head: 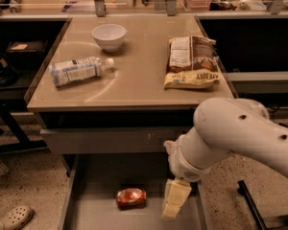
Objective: Pick coke can from middle drawer and place on counter
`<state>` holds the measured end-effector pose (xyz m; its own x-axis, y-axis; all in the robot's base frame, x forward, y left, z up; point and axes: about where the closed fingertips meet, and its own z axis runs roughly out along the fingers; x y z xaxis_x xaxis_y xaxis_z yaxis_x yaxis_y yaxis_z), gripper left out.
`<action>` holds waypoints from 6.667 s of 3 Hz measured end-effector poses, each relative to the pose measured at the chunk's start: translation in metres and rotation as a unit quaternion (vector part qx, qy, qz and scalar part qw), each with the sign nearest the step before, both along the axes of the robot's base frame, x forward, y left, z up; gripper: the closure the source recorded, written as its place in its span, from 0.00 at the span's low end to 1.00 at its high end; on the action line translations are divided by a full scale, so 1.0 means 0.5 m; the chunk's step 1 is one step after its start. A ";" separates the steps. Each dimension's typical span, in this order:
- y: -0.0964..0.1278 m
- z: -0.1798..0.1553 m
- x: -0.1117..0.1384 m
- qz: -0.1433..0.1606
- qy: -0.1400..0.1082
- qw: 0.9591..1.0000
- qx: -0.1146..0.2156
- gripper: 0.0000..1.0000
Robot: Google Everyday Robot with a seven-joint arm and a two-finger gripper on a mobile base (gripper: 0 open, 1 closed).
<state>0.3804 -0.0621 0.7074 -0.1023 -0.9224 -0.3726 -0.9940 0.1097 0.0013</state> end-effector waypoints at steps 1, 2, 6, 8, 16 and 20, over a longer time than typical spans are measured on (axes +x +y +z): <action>0.043 -0.085 0.023 -0.012 0.016 1.000 0.019 0.00; 0.048 -0.093 0.028 -0.016 0.016 0.999 0.023 0.00; 0.221 -0.338 0.064 -0.030 0.040 0.997 0.055 0.00; 0.232 -0.415 0.064 -0.029 0.050 0.995 0.084 0.00; 0.237 -0.654 0.136 -0.038 0.053 0.993 0.095 0.64; 0.238 -0.644 0.134 -0.036 0.052 0.992 0.110 1.00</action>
Offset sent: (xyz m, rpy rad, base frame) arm 0.0101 0.0194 -0.0381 0.0340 0.0278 -0.0208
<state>0.4473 0.0571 0.3857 -0.2129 -0.8090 -0.5479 -0.9769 0.1658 0.1348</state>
